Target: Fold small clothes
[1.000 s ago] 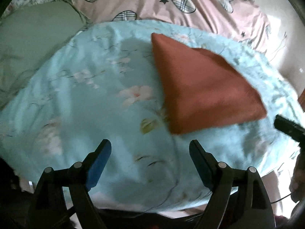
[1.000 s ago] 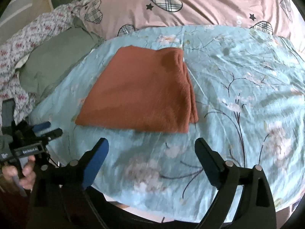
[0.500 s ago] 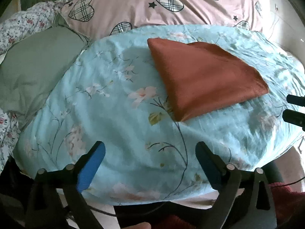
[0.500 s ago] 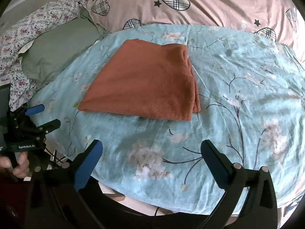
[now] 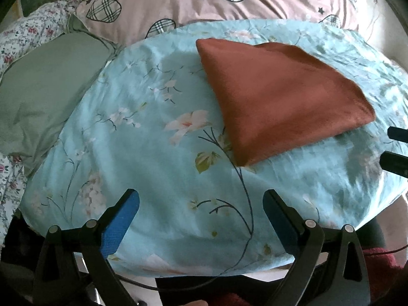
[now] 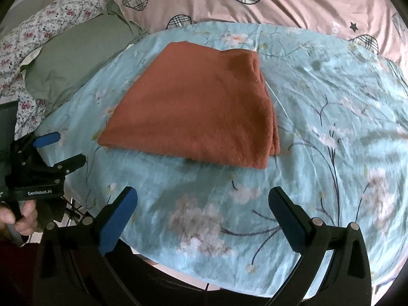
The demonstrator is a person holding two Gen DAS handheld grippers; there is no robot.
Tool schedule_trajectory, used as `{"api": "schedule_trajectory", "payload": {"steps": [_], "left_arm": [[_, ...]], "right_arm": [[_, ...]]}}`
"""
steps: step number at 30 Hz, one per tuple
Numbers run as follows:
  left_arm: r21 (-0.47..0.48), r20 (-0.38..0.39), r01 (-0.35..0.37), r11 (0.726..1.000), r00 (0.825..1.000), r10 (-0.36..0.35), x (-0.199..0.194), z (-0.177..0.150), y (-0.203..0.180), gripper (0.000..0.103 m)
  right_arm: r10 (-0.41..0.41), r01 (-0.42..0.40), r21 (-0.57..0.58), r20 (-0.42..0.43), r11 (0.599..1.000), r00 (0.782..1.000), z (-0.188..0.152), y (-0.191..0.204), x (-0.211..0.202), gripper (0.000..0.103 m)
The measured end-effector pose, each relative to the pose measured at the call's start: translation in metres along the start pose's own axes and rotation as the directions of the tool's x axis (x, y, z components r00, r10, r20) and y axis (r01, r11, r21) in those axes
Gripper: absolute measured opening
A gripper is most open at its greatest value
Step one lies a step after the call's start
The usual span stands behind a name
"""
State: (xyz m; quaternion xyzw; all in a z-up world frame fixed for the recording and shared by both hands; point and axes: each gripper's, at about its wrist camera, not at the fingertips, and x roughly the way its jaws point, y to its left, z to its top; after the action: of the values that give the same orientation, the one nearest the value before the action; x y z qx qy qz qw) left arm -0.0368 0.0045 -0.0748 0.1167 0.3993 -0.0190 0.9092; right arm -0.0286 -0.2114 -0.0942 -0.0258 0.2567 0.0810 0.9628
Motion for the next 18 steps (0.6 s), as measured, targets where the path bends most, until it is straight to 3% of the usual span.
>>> {"api": "schedule_trajectory", "payload": {"steps": [10, 18], "left_arm": [[0.012, 0.033, -0.027, 1.0, 0.999, 0.026, -0.003, 0.029, -0.002, 0.098], [0.011, 0.056, -0.04, 0.999, 0.998, 0.039, -0.005, 0.049, -0.004, 0.099]], "right_arm": [[0.001, -0.001, -0.046, 0.011, 0.999, 1.0, 0.031, 0.003, 0.004, 0.103], [0.013, -0.013, -0.013, 0.005, 1.0, 1.0, 0.047, -0.001, 0.006, 0.103]]}}
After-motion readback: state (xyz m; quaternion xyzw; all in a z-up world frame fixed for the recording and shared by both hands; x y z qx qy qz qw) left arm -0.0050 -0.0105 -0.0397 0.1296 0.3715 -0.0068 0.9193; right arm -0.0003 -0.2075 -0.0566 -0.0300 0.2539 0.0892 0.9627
